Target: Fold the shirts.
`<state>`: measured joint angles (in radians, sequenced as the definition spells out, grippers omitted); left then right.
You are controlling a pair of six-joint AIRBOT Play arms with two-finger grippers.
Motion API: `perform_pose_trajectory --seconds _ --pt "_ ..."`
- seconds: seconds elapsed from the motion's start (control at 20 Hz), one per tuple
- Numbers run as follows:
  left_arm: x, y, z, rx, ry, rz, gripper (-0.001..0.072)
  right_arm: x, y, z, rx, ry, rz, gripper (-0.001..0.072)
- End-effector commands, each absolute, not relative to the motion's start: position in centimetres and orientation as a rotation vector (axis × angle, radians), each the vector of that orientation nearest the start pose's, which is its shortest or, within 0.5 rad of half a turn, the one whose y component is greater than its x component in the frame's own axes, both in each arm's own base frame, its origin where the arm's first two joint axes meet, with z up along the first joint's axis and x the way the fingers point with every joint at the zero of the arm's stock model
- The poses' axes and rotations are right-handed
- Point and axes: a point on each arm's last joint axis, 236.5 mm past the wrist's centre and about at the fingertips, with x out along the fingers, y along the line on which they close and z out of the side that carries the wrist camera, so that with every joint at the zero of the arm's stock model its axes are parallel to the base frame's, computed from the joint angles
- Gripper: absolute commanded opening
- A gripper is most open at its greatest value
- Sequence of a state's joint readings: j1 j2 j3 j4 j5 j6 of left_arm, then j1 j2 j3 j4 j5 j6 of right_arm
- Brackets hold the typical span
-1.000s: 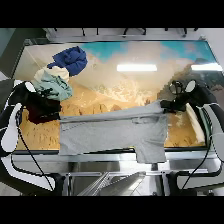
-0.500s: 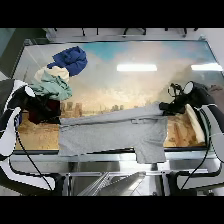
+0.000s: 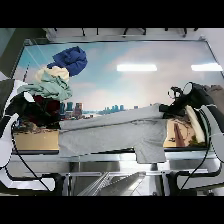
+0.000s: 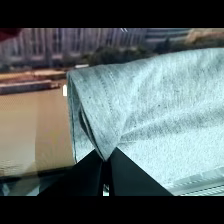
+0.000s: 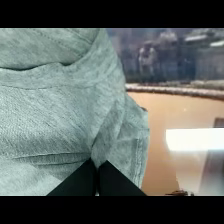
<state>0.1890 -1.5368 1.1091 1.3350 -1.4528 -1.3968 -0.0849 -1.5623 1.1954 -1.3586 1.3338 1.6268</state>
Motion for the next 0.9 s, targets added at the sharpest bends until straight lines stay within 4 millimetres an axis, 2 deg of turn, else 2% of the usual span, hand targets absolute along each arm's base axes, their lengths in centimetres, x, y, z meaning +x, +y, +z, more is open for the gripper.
perform_pose_trajectory --seconds 0.0,0.1,0.15,0.2,0.25,0.3,0.35,0.5,0.6,0.7,0.8,0.85 --pt "28.3 -0.2 -8.6 -0.295 1.829 -0.165 0.0012 33.7 2.1 -8.2 0.334 1.72 -0.005 0.0025" --pt "27.6 -0.3 -8.8 -0.3 1.846 -0.168 0.0012 33.9 2.1 -8.2 0.333 1.712 -0.004 0.0027" --pt "27.6 -0.3 -8.7 -0.3 1.846 -0.168 0.0012 33.9 2.1 -8.2 0.323 1.711 0.009 0.012" --pt "27.7 -0.3 -8.5 -0.298 1.839 -0.168 0.0025 33.8 2.1 -8.2 0.318 1.714 0.015 0.044" --pt "27.9 -0.3 -8.3 -0.295 1.821 -0.164 0.0258 33.6 2.1 -8.1 0.316 1.72 0.018 0.0711" --pt "28.3 -0.2 -7.9 -0.301 1.798 -0.145 0.0559 33.4 2.1 -7.8 0.301 1.725 0.038 0.0701" --pt "28.4 -0.1 -7.3 -0.305 1.778 -0.132 0.0643 33.1 2.1 -7.2 0.28 1.723 0.064 0.0701" --pt "27.4 0.2 -4.0 -0.288 1.738 -0.13 0.0642 32.8 2.0 -3.8 0.243 1.658 0.113 0.0701" --pt "25.6 0.4 -2.3 -0.343 1.714 -0.086 0.0641 32.5 1.5 -1.5 0.293 1.6 0.125 0.0701" --pt "21.8 0.4 -3.0 -0.421 1.775 -0.039 0.0641 32.4 1.6 -0.1 0.429 1.542 0.168 0.0701" --pt "18.0 -0.2 -4.8 -0.526 1.847 -0.034 0.0641 32.2 1.6 0.3 0.542 1.507 0.206 0.0701" --pt "16.8 -0.7 -5.6 -0.573 1.867 -0.053 0.0641 32.0 1.8 0.3 0.585 1.498 0.222 0.07"
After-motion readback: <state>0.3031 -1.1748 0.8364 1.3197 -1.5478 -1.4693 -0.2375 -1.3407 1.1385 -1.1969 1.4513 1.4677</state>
